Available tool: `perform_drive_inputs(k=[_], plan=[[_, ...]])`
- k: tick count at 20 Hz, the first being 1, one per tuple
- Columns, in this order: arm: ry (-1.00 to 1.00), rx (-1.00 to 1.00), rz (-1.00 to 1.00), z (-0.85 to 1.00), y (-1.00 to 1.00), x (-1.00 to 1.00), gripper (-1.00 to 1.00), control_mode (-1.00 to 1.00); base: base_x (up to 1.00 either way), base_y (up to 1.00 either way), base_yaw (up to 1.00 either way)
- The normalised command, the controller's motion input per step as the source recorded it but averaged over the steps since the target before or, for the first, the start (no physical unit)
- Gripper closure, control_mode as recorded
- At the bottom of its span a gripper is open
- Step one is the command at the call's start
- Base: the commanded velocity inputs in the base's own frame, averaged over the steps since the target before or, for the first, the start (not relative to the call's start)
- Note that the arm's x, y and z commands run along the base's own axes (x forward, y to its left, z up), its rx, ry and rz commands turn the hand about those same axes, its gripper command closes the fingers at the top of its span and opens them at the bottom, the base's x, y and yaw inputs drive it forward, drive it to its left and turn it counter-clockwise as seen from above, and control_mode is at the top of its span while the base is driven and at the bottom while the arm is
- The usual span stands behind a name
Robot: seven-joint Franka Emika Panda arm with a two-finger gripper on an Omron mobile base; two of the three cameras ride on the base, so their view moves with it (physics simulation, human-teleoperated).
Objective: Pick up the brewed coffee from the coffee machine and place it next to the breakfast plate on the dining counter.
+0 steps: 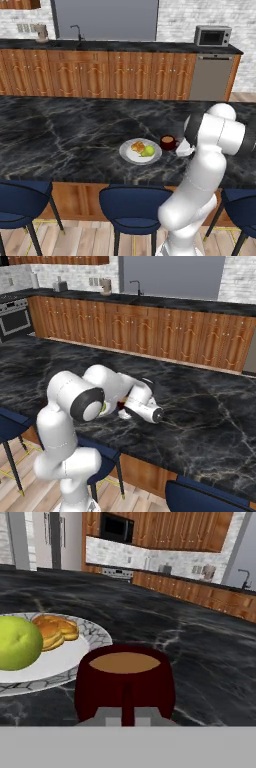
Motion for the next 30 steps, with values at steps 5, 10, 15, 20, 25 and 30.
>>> perform_drive_inputs(k=[5,10,15,20,25,30], plan=[[0.04,0.0,0.0,-0.32,-0.15,0.14,1.0,-1.0,0.0,0.0,0.0],[0.02,-0.01,0.0,-0.15,-0.1,0.0,-1.0,-1.0,0.0,0.0,0.0],[0.0,-0.12,0.02,0.64,0.05,-0.45,-1.0,-1.0,0.0,0.0,0.0],[0.0,-0.2,0.0,0.99,0.25,-0.63,-1.0,-1.0,0.0,0.0,0.0],[-0.01,-0.26,0.01,0.97,0.43,-0.74,-1.0,-1.0,0.0,0.0,0.0],[-0.08,-0.16,0.01,0.75,0.07,-0.58,-1.0,-1.0,0.0,0.0,0.0]])
